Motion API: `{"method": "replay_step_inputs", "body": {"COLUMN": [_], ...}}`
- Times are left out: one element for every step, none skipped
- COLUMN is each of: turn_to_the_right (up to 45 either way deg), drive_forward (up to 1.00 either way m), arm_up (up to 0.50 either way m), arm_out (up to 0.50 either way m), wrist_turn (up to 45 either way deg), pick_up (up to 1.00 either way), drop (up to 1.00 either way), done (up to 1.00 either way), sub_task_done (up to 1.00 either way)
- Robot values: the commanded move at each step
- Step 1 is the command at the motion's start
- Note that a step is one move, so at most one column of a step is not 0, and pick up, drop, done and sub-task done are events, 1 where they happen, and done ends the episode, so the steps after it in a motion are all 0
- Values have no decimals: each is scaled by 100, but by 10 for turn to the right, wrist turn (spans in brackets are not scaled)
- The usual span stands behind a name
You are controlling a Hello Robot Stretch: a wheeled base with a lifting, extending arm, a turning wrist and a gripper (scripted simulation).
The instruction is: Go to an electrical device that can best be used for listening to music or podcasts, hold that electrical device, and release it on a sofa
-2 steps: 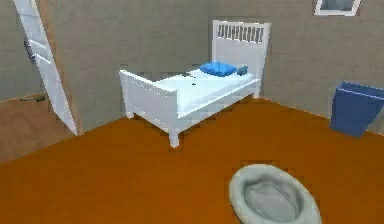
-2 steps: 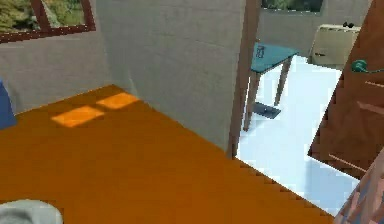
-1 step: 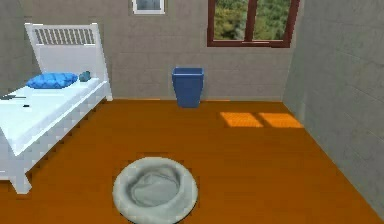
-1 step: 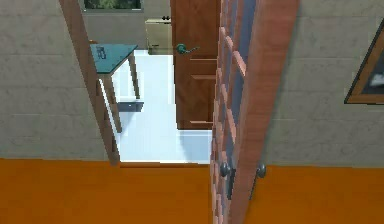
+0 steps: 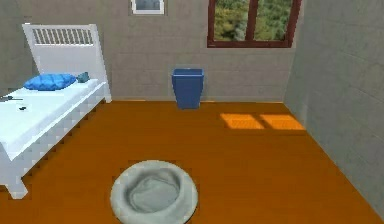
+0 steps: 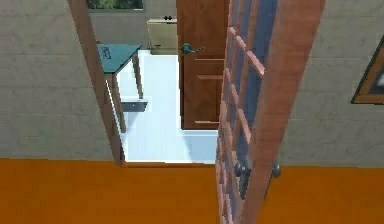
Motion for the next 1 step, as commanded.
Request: {"method": "replay_step_inputs", "body": {"turn_to_the_right": [450], "drive_forward": [0], "arm_up": [0], "arm_out": [0], "wrist_turn": [0], "pick_up": [0], "drop": [0], "done": [0], "sub_task_done": [0]}}
